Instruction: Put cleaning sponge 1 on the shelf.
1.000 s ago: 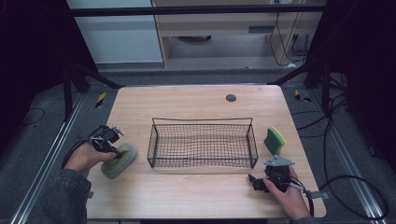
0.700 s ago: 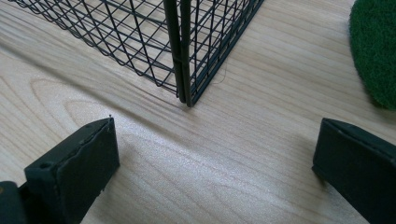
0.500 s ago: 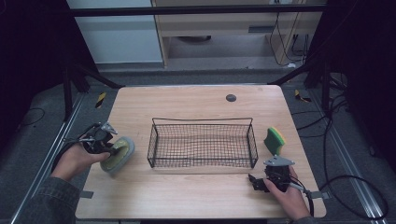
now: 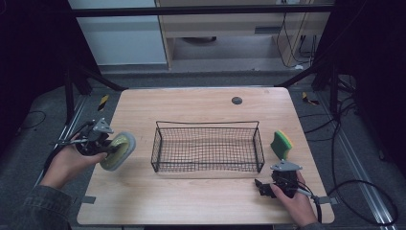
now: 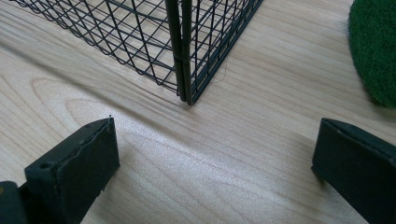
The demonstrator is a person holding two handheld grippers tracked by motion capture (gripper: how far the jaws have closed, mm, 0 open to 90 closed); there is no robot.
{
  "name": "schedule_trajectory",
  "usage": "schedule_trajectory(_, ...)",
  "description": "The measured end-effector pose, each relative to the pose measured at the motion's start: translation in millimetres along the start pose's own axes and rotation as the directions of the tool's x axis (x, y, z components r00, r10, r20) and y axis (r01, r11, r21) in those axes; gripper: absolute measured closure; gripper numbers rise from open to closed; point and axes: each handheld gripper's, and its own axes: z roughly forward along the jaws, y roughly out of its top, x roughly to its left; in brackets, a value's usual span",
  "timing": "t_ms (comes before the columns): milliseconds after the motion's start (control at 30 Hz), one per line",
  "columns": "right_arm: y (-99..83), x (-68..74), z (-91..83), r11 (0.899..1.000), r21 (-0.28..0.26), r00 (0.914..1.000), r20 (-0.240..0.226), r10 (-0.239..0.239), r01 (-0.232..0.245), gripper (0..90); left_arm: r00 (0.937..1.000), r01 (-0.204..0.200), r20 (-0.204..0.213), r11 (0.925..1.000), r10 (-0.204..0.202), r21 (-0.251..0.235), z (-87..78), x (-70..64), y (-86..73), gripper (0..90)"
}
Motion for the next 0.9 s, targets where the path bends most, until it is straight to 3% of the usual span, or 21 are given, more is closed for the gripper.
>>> schedule_trajectory(100,-0.3,0.2,-0.6,1.0,0.0,1.0,-0.003,0.002,-0.002,0.8,0.9997,-0.022,-0.011,0.9995,0.022,-0.021,-9.8,-2.2,5.7,69.9)
schedule_trajectory(367,-1.1,0.7,-1.2,1.0,0.0,1.0,0.003,0.003,-0.003,0.8,0.9933,-0.111,-0.036,0.9938,0.11,-0.013,-25.7,-19.6,27.1,69.9)
schedule_trajectory(600,-1.3,0.8,-1.5,1.0,0.0,1.0,0.001,0.003,-0.003,0.8,0.9888,-0.146,-0.032,0.9892,0.146,-0.005,-23.0,-28.1,41.4,69.9)
schedule_trajectory(900,-1.4,0.6,-1.4,1.0,0.002,1.0,0.002,0.0,0.0,0.8,0.9739,-0.225,-0.033,0.9744,0.224,-0.004,-21.6,-43.9,72.2,69.9)
